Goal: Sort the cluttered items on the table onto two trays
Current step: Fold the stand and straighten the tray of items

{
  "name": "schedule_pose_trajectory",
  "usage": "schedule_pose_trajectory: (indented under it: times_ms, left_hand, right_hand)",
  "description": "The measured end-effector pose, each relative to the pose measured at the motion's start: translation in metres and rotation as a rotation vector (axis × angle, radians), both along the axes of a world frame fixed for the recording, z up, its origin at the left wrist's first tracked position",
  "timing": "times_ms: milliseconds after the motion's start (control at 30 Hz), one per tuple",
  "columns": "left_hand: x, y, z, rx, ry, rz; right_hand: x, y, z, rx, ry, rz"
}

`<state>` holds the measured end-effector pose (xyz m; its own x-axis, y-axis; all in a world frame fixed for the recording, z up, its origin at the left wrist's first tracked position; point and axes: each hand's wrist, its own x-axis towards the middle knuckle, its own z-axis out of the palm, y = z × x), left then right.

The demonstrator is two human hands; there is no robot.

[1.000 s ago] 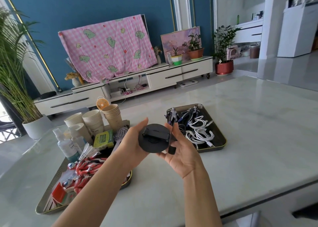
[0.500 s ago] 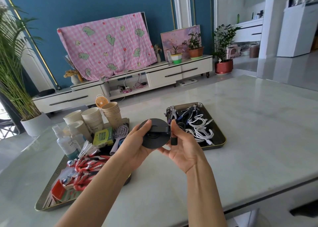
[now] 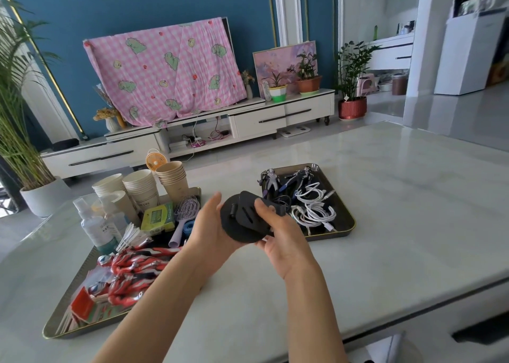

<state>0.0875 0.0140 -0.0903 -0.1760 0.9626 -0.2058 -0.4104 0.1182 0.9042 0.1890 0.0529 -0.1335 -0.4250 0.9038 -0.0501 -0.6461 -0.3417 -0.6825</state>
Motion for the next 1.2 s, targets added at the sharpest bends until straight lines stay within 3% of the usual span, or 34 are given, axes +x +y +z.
schedule_pose_trajectory:
  times_ms: [167,467,600,800,967,1033,1100,1200]
  left_hand:
    - [0.009,0.004,-0.001,0.052,0.209,-0.03]
    - [0.012,0.01,-0.014,0.119,0.344,0.046]
    - [0.009,0.019,-0.015,0.084,0.337,0.061]
    - [0.005,0.058,-0.004,0.067,0.513,0.048]
    - [0.022,0.126,-0.005,-0.047,0.546,-0.094]
    - [0.029,0.155,-0.011,-0.008,0.74,-0.041]
    - [0.032,0.187,-0.021,0.078,1.081,0.0]
    - [0.042,0.234,-0.037,0.141,1.445,-0.133]
  right_hand:
    - [0.003,0.001,-0.003,0.001,0.032,-0.071]
    - [0.003,0.005,-0.005,-0.015,-0.098,-0.174]
    - [0.007,0.01,0.002,0.024,-0.28,-0.194]
    - [0.035,0.044,0.022,0.133,-0.639,-0.126]
    - [0.066,0.102,0.028,0.043,-0.618,-0.232]
    - [0.083,0.127,0.031,0.017,-0.635,-0.363]
    - [0.096,0.153,0.029,-0.016,-0.707,-0.476]
    - [0.104,0.191,0.017,-0.048,-0.79,-0.514]
